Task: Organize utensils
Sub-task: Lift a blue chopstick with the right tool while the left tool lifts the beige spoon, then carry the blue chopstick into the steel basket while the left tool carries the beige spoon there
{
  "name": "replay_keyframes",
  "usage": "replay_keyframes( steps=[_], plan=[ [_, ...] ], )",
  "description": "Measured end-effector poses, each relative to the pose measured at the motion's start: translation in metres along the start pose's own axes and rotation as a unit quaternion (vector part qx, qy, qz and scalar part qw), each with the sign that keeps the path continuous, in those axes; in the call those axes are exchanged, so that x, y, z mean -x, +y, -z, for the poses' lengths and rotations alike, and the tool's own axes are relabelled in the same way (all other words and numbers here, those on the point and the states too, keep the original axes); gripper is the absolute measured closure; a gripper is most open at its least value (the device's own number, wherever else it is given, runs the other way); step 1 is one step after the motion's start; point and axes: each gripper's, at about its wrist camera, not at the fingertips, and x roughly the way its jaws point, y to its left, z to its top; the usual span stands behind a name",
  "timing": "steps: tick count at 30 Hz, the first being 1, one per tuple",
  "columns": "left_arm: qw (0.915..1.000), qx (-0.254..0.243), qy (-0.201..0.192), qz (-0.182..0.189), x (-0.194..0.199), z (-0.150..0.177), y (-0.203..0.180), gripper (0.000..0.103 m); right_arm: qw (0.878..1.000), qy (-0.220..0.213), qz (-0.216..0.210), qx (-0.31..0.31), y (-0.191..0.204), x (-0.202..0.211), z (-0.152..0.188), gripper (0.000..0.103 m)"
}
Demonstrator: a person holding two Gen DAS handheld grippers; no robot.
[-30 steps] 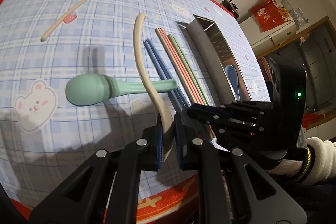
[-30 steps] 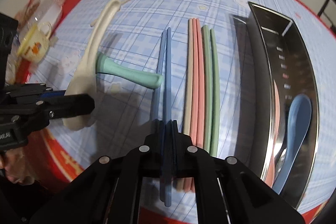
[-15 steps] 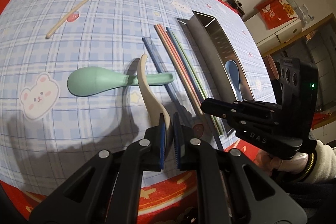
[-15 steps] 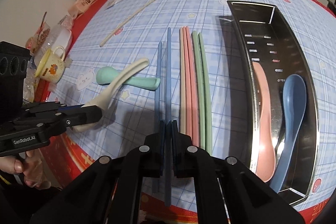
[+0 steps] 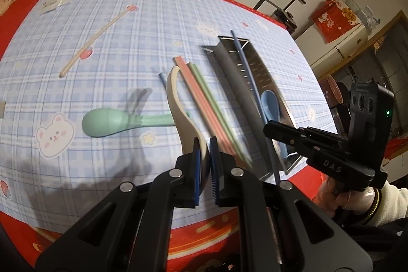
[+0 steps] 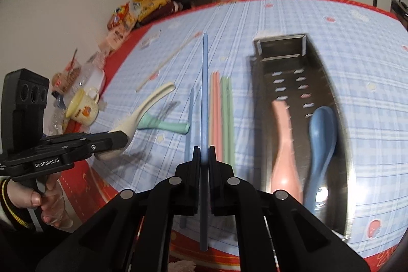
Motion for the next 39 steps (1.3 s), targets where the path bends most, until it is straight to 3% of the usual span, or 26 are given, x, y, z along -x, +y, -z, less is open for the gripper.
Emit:
replay_keyframes(
  steps=[11,24,39],
  plan=[
    [0.9994,-0.033,0.002,0.013,-0.018,-0.009,-0.07,0.092,0.999,-0.023,0.007,-0.034,-0.057,0.033,0.0,0.096],
    [0.9988,0.014,0.022,0.042,-0.074,-0.025,-0.117,0.092,0.998,0.019,-0.01,-0.053,-0.109,0.036,-0.013,0.096],
    [0.9978,0.026,0.059,-0.015,-0.117,-0.025,-0.129,0.092,0.998,0.04,-0.034,-0.033,-0.121,0.032,-0.021,0.096]
  ],
)
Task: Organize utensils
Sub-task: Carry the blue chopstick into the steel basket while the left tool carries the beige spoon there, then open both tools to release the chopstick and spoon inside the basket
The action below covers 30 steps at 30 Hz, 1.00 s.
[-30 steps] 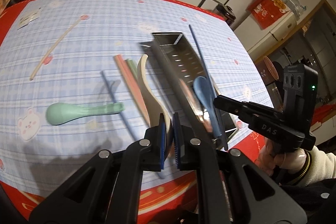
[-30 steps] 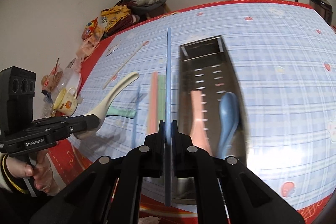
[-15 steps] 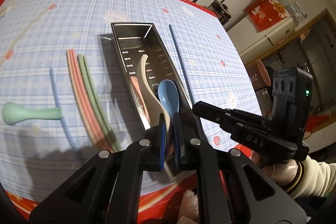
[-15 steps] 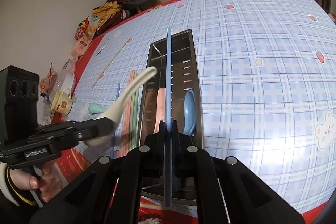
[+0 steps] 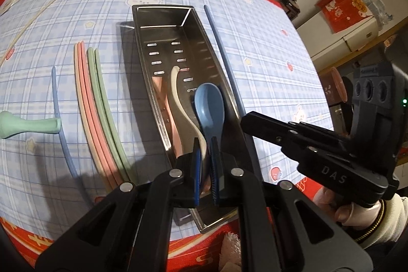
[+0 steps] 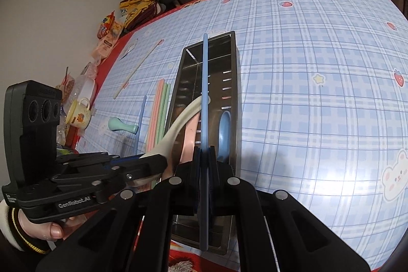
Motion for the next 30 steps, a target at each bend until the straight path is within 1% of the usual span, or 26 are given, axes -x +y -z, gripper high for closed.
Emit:
replay_keyframes(
  steps=[5,7,8,9,11,13,15,16,18,19,20,21,22,23,24,25,26,27,28,29,30],
  plan=[
    [0.9999,0.002,0.012,0.003,-0.008,-0.002,0.001,0.092,1.0,0.005,-0.006,-0.009,-0.005,-0.004,-0.003,0.096],
    [1.0,-0.003,0.009,-0.001,-0.007,-0.003,-0.001,0.087,1.0,0.009,-0.01,-0.015,-0.006,-0.007,-0.004,0.096],
    [1.0,-0.003,0.0,-0.004,-0.002,-0.004,-0.001,0.08,1.0,0.012,-0.012,-0.018,-0.007,-0.01,-0.005,0.096],
    [0.9999,-0.001,-0.011,-0.005,0.002,-0.005,-0.001,0.077,1.0,0.015,-0.013,-0.021,-0.007,-0.013,-0.006,0.096],
    [0.9996,0.003,-0.028,-0.008,0.014,-0.005,0.001,0.074,0.999,0.023,-0.018,-0.025,-0.007,-0.018,-0.008,0.096],
    [0.9985,0.011,-0.051,-0.016,0.028,-0.004,0.007,0.07,0.999,0.026,-0.025,-0.025,-0.005,-0.021,-0.009,0.094],
    [0.9971,0.022,-0.068,-0.025,0.04,-0.004,0.014,0.061,0.999,0.025,-0.027,-0.022,-0.002,-0.021,-0.01,0.093],
    [0.996,0.031,-0.078,-0.029,0.046,-0.003,0.018,0.058,0.999,0.024,-0.026,-0.02,-0.001,-0.021,-0.011,0.093],
    [0.9942,0.046,-0.09,-0.036,0.054,-0.001,0.025,0.05,0.999,0.019,-0.024,-0.015,0.002,-0.019,-0.012,0.082],
    [0.9933,0.053,-0.094,-0.04,0.057,0.001,0.028,0.05,1.0,0.016,-0.023,-0.012,0.004,-0.017,-0.012,0.079],
    [0.9927,0.059,-0.096,-0.043,0.059,0.002,0.031,0.049,1.0,0.011,-0.022,-0.007,0.006,-0.014,-0.012,0.073],
    [0.9924,0.063,-0.096,-0.044,0.059,0.003,0.032,0.045,1.0,0.007,-0.021,-0.003,0.007,-0.011,-0.012,0.066],
    [0.992,0.068,-0.096,-0.045,0.06,0.005,0.033,0.039,1.0,0.003,-0.019,0.0,0.009,-0.009,-0.012,0.062],
    [0.9916,0.07,-0.097,-0.047,0.06,0.005,0.033,0.028,1.0,-0.001,-0.018,0.003,0.008,-0.006,-0.011,0.056],
    [0.9911,0.072,-0.1,-0.049,0.061,0.006,0.033,0.026,1.0,-0.005,-0.016,0.005,0.009,-0.003,-0.011,0.05],
    [0.991,0.071,-0.102,-0.051,0.062,0.008,0.033,0.026,1.0,-0.008,-0.014,0.007,0.009,0.0,-0.01,0.048],
    [0.991,0.069,-0.101,-0.053,0.062,0.009,0.032,0.026,1.0,-0.013,-0.012,0.009,0.009,0.003,-0.01,0.042],
    [0.9911,0.067,-0.1,-0.058,0.062,0.009,0.03,0.022,1.0,-0.016,-0.011,0.01,0.01,0.005,-0.009,0.037],
    [0.9911,0.065,-0.099,-0.062,0.062,0.01,0.029,0.019,1.0,-0.018,-0.011,0.011,0.009,0.007,-0.009,0.034],
    [0.991,0.064,-0.099,-0.064,0.063,0.011,0.029,0.013,1.0,-0.021,-0.01,0.011,0.01,0.009,-0.007,0.028],
    [0.9906,0.064,-0.101,-0.068,0.064,0.013,0.028,0.013,1.0,-0.023,-0.008,0.012,0.011,0.01,-0.007,0.022]
  ],
)
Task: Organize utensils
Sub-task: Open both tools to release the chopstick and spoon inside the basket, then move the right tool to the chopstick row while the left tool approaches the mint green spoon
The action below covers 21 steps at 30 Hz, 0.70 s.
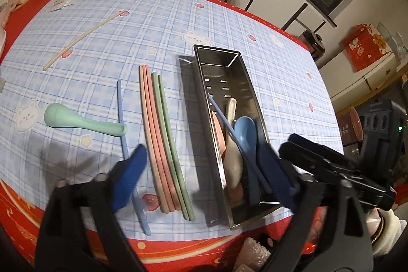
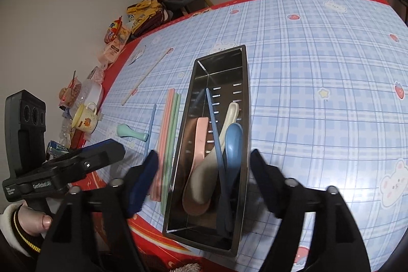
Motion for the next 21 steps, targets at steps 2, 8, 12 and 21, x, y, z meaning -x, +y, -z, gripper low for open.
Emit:
replay_keyframes(
  steps=[2,8,12,21],
  plan=[
    [1.0,0.0,0.004,-0.004,0.0,0.002,0.0,0.01,1.0,-0.003,0.007,0.005,0.003,0.002,0.001,0.014],
    [0.9994,0.02,0.016,-0.023,0.0,0.007,0.014,0.006,0.999,-0.006,0.031,0.023,0.015,0.004,0.005,0.006],
    [0.9984,0.042,0.022,-0.029,0.002,0.01,0.028,0.006,0.998,-0.011,0.053,0.027,0.02,0.003,0.009,0.006],
    [0.9962,0.067,0.043,-0.033,0.005,0.019,0.064,0.006,0.996,-0.015,0.081,0.02,0.035,-0.009,0.016,0.006]
  ],
)
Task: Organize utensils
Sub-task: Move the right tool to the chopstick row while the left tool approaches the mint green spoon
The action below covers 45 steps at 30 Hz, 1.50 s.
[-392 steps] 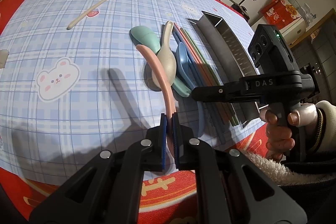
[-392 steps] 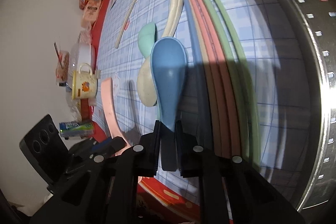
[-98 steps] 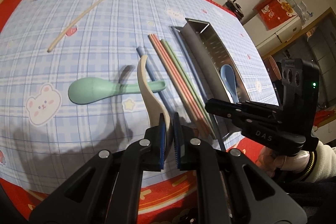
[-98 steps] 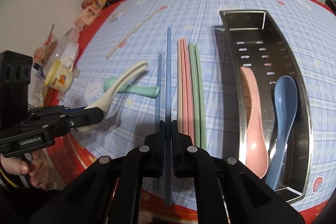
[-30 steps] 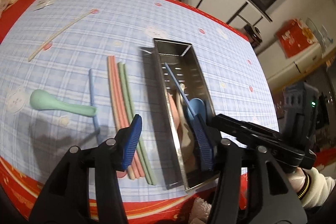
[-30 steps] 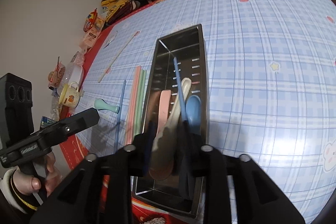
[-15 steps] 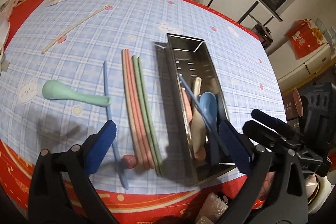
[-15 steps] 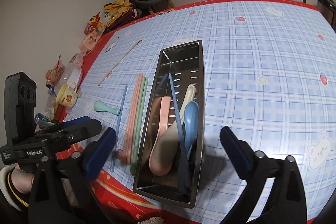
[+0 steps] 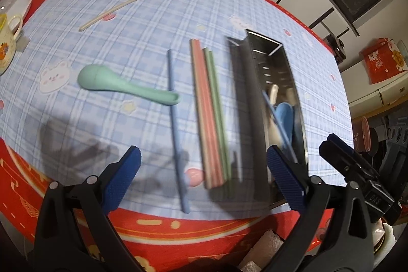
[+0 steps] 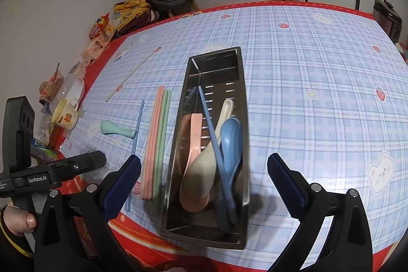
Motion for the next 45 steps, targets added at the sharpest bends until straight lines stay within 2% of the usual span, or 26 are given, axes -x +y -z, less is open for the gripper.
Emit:
replay_keyframes(
  steps=[9,14,16,21,24,30,32,39,45],
  plan=[
    [0.9997,0.024,0.007,-0.007,0.011,-0.013,0.055,0.006,0.999,0.009,0.04,0.027,0.048,-0.022,0.001,0.006],
    [0.9995,0.031,0.008,0.002,0.012,-0.021,0.083,0.006,0.999,0.015,0.033,0.032,0.072,-0.036,-0.002,0.007],
    [0.9994,0.031,0.009,0.009,0.01,-0.026,0.094,0.006,0.999,0.019,0.031,0.036,0.082,-0.042,-0.003,0.014],
    [0.9991,0.029,0.012,0.027,0.008,-0.032,0.116,0.006,0.997,0.047,0.038,0.052,0.109,-0.062,0.0,0.039],
    [0.9986,0.037,0.018,0.033,0.005,-0.038,0.131,0.006,0.995,0.066,0.043,0.063,0.123,-0.076,0.003,0.049],
    [0.9976,0.028,0.029,0.056,0.001,-0.048,0.149,0.007,0.994,0.093,0.044,0.038,0.129,-0.1,0.009,0.08],
    [0.9971,0.019,0.033,0.065,-0.001,-0.051,0.15,0.007,0.994,0.095,0.043,0.024,0.126,-0.105,0.01,0.086],
    [0.995,-0.012,0.055,0.082,-0.015,-0.054,0.145,0.008,0.992,0.104,0.066,0.006,0.121,-0.121,0.011,0.092],
    [0.9943,-0.006,0.065,0.084,-0.023,-0.054,0.152,0.009,0.991,0.097,0.092,0.02,0.125,-0.127,0.005,0.092]
  ],
)
